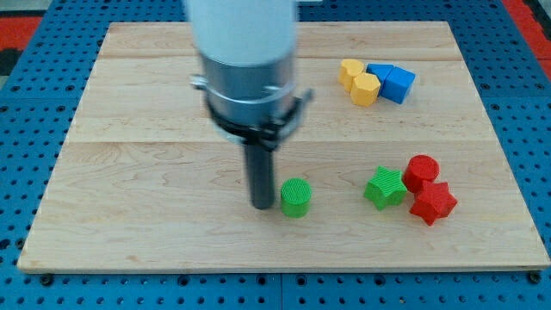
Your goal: Move yellow blocks and blue blocks into the group of blocks towards bottom right
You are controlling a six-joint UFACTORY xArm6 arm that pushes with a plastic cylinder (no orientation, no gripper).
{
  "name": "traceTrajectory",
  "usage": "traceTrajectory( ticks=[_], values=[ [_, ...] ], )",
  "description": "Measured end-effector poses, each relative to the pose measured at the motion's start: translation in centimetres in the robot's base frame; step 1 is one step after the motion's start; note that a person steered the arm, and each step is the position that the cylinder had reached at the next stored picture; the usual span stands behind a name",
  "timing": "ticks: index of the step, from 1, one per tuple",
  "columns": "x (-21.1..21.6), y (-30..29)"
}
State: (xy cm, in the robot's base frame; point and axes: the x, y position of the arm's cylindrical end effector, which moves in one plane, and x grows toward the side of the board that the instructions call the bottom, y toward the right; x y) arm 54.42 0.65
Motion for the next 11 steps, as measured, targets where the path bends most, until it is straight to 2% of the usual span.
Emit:
traceTrajectory(
  ticks=[1, 2, 3, 5, 6, 7, 9, 10, 11],
  values=[
    [0.1, 6.1],
    [0.8, 6.3],
    [0.7, -0.9],
    [-2.2, -5.5],
    [-6.5, -3.0],
    [-12.7, 1.2],
    [-25.5, 4.2],
    [-30.0, 6.6],
    [-27.8, 11.1]
  ],
)
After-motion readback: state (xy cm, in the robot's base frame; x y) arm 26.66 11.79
